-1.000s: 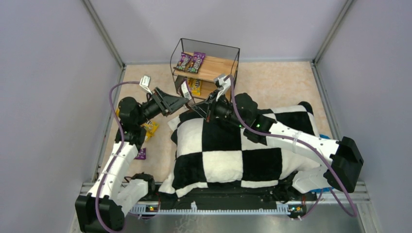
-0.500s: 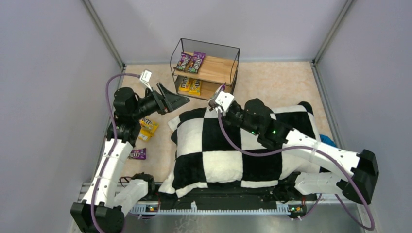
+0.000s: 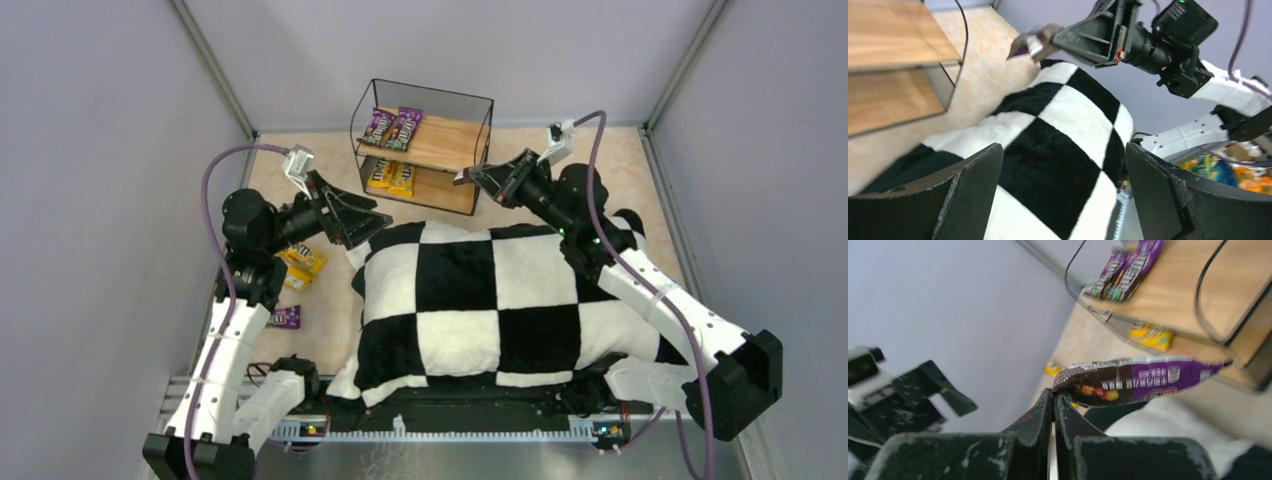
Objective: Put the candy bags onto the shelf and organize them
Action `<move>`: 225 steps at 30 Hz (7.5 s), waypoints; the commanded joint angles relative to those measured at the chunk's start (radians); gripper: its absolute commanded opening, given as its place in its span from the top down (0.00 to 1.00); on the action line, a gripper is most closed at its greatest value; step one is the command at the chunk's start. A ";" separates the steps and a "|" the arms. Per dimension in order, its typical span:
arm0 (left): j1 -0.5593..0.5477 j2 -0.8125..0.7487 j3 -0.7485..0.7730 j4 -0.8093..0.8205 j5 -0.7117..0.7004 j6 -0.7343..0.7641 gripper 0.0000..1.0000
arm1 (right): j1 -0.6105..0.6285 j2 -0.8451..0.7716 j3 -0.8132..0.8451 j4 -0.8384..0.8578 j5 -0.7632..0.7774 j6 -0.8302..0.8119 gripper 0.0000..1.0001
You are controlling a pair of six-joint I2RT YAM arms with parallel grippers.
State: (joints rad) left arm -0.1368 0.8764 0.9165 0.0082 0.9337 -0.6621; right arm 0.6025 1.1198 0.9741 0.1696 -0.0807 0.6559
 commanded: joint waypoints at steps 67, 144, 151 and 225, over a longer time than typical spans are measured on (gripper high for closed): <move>-0.271 0.182 -0.025 0.508 -0.253 0.311 1.00 | -0.106 0.040 -0.186 0.236 -0.752 -0.231 0.28; -0.150 0.001 -0.023 0.223 -0.857 0.294 0.02 | -0.121 0.266 -0.104 0.395 -0.249 0.141 1.00; -0.092 0.024 0.008 0.204 -0.755 0.292 0.01 | -0.098 0.481 0.263 -0.016 0.019 0.102 1.00; -0.078 0.022 -0.007 0.186 -0.888 0.385 0.01 | 0.129 0.523 0.610 -0.524 0.020 -0.402 0.41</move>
State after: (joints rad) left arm -0.2119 0.8730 0.8902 0.1486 0.0868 -0.3305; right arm 0.6304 1.9263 1.8645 -0.4576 0.0418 0.3481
